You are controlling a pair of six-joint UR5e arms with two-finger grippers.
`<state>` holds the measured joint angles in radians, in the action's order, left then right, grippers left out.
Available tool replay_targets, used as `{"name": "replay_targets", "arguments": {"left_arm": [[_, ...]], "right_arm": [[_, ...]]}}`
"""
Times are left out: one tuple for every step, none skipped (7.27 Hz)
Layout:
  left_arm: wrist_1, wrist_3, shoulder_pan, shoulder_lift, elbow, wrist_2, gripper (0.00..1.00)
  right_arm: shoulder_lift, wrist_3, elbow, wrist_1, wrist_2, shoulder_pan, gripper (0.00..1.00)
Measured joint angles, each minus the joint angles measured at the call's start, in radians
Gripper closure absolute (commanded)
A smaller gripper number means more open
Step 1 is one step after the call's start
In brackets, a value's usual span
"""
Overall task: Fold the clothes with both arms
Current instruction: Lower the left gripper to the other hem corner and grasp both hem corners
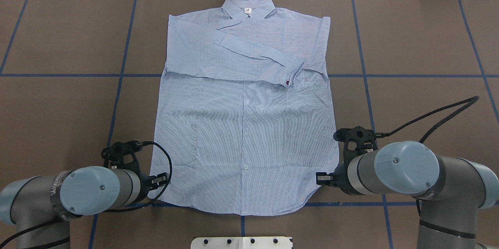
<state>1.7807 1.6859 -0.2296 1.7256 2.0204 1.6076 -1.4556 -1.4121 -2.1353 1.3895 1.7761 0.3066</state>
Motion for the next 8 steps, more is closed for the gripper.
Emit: {"name": "replay_targets", "arguments": {"left_arm": [[-0.001,0.0,0.007,-0.001,-0.001,0.0,0.37],[-0.001,0.0,0.011,-0.003,-0.001,0.0,0.39],[-0.006,0.0,0.013,-0.005,-0.002,0.0,0.41],[-0.024,0.0,0.015,-0.003,-0.001,0.0,0.46],[-0.048,0.0,0.016,0.003,0.001,0.001,0.51],[-0.059,0.0,0.017,0.007,0.002,0.001,0.55],[-0.064,0.0,0.017,0.009,0.002,0.001,0.63],[-0.065,0.0,0.018,0.01,0.002,0.001,0.75]], "right_arm": [[0.001,0.0,-0.001,0.0,0.0,0.0,1.0],[0.001,0.0,-0.003,0.0,0.001,-0.001,1.0],[0.001,0.0,-0.004,0.0,0.002,-0.002,1.0],[0.001,0.0,-0.004,0.0,0.003,-0.002,1.0],[0.001,0.001,-0.004,0.0,0.003,-0.002,1.0],[0.001,0.001,-0.004,0.0,0.003,-0.001,1.0],[0.001,0.001,-0.003,0.0,0.003,0.0,1.0],[0.0,0.001,-0.003,0.0,0.003,0.001,1.0]]}}
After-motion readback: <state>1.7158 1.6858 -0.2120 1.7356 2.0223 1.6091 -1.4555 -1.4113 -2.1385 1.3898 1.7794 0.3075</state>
